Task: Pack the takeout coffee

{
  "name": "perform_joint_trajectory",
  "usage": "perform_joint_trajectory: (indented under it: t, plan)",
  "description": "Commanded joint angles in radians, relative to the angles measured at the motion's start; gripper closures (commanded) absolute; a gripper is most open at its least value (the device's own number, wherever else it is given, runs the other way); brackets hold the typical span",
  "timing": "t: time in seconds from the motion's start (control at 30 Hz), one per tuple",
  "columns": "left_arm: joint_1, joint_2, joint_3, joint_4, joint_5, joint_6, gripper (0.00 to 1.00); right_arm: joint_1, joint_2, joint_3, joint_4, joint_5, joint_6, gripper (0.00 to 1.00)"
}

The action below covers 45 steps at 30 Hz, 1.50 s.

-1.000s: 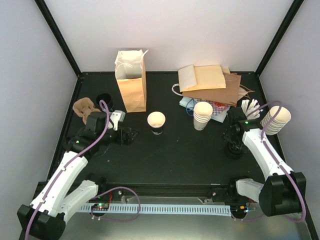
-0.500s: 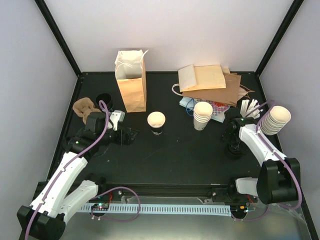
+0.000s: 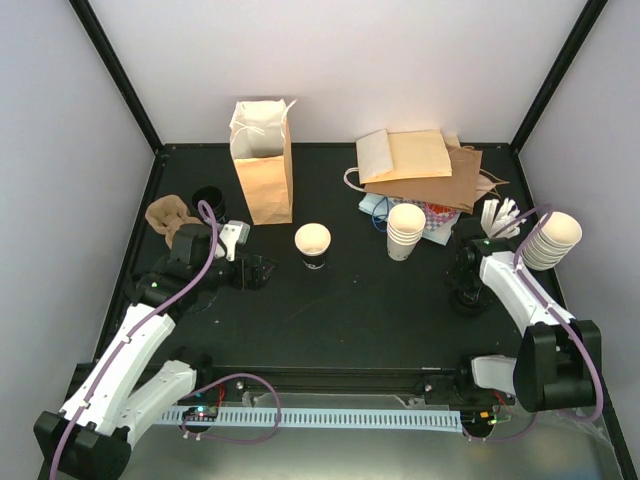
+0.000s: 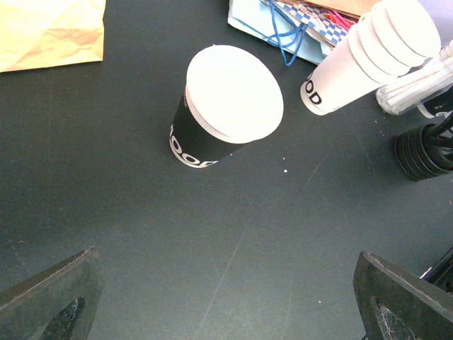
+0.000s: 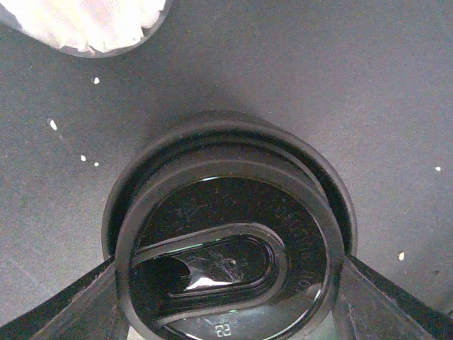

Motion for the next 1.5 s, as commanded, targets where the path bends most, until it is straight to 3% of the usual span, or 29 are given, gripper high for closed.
perform_joint_trajectory:
  t: [0.0,0.3,0.6,0.87,1.07,1.27,1.47]
  plan:
    - [0.007,-0.009,0.0,0.023,0.014,0.013,0.01,-0.006,-0.031,0.033,-0.031,-0.012,0.007,0.34]
    - [0.007,-0.006,0.0,0.025,0.017,0.013,0.01,-0.005,-0.073,0.104,-0.092,-0.017,-0.006,0.33]
    - [0.007,-0.008,0.0,0.024,0.017,0.014,0.01,-0.005,-0.014,0.036,-0.047,0.004,-0.003,0.33]
    - [0.007,-0.01,0.0,0.024,0.018,0.012,0.01,-0.005,-0.029,0.078,-0.077,0.007,-0.027,0.33]
    - [0.007,-0.004,0.0,0.024,0.018,0.013,0.01,0.005,-0.082,0.122,-0.046,-0.14,-0.148,0.36]
    - [0.007,0.007,0.0,0.03,0.021,0.014,0.01,0.154,-0.128,0.248,-0.075,-0.159,-0.199,0.36]
    - [0.007,0.027,0.003,0.039,0.023,0.001,0.01,0.411,-0.057,0.445,-0.076,-0.168,-0.216,0.36]
